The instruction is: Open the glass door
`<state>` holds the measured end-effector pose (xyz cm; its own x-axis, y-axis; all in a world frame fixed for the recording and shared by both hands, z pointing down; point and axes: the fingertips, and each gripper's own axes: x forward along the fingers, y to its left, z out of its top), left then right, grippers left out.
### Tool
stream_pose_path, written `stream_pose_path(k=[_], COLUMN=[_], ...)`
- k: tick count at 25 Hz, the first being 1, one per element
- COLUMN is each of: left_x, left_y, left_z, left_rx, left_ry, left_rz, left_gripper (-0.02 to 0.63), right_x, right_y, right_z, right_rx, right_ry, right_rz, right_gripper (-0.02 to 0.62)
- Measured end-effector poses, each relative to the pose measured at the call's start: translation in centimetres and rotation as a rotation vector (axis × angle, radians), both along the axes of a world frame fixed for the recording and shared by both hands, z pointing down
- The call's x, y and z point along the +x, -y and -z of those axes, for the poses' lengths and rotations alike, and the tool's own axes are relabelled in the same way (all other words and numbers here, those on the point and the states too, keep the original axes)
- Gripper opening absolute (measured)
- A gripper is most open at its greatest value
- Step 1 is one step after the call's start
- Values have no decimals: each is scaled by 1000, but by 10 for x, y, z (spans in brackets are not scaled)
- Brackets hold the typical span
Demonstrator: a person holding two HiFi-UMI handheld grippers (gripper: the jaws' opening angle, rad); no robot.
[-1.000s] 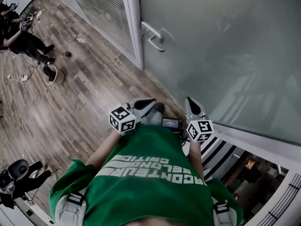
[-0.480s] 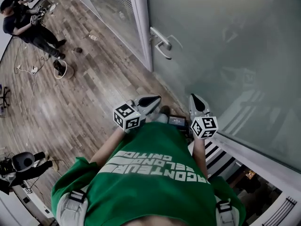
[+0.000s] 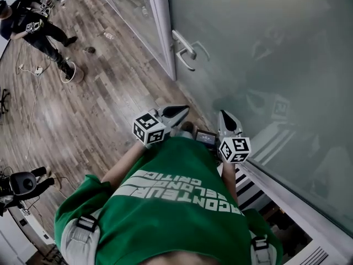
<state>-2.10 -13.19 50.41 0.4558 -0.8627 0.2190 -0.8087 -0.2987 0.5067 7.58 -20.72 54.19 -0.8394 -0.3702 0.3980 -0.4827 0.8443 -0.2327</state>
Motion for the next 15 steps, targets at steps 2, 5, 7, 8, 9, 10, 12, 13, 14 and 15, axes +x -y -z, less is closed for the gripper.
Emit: stream_pose_path(k=[2, 5, 7, 8, 9, 10, 12, 13, 14, 15], left_x=[2, 1, -1, -3, -5, -7, -13, -17, -22, -28], left_y=[7, 14, 19, 21, 22, 24, 26, 28, 30, 32], left_z=[0, 1, 2, 2, 1, -1, -7, -9, -10, -12], left_rx=[-8, -13, -9, -9, -10, -14, -20, -21, -22, -24], left_ry=[7, 16, 20, 21, 22, 23, 27, 30, 32, 35], left_rz=[5, 19, 29, 31, 32, 31, 26, 26, 28, 30], left_gripper=[15, 15, 15, 15, 15, 15, 15, 15, 15, 15], right_x=[-4, -16, -24, -27, -30, -32, -36, -40, -45, -50], right_y=[1, -3, -5, -5, -5, -3, -2, -1, 0, 0], right_z=[1, 2, 1, 1, 1, 1, 0, -1, -1, -1], right_rx=[19, 25, 34, 38, 40, 40, 43, 49, 58, 66], right_ry=[-3, 1, -4, -6, -6, -5, -8, -13, -20, -27], right_rz=[18, 73, 115, 126, 131, 132, 132, 135, 142, 149], right_gripper=[-8, -8, -8, -8, -8, -8, -8, -8, -8, -8])
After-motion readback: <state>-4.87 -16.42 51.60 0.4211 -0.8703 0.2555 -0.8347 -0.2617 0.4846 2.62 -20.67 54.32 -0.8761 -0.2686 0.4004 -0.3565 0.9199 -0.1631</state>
